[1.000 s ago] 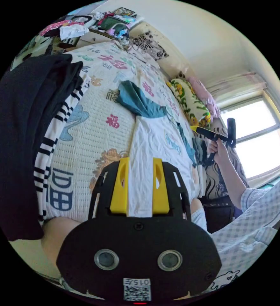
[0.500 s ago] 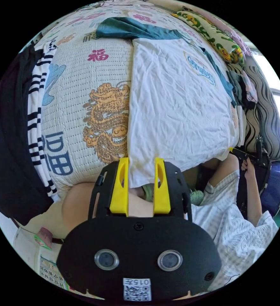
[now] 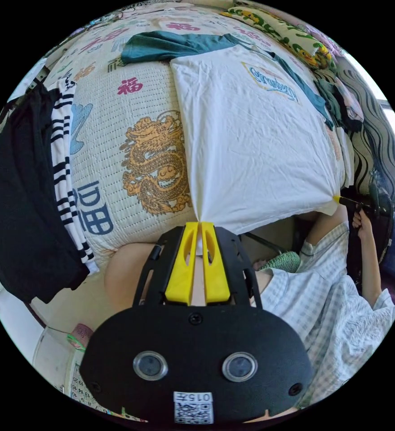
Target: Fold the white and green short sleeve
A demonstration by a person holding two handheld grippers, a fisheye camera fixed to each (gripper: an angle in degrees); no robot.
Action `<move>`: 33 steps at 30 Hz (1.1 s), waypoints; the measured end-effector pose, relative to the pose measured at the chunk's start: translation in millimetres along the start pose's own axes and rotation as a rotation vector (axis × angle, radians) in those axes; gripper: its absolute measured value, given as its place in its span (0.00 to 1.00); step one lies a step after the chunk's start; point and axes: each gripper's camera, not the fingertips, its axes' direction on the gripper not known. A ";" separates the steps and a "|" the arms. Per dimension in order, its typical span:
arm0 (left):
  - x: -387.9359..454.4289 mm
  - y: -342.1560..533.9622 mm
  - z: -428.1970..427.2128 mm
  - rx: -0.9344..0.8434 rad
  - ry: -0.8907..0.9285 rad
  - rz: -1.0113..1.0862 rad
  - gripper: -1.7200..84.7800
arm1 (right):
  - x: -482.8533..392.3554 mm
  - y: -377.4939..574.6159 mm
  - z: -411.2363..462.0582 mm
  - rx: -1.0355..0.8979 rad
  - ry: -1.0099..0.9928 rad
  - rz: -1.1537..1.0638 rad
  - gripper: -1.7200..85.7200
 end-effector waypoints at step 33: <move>39.8 42.3 297.9 0.064 -0.141 0.066 0.08 | -182.1 106.2 0.6 0.055 0.453 -0.194 0.01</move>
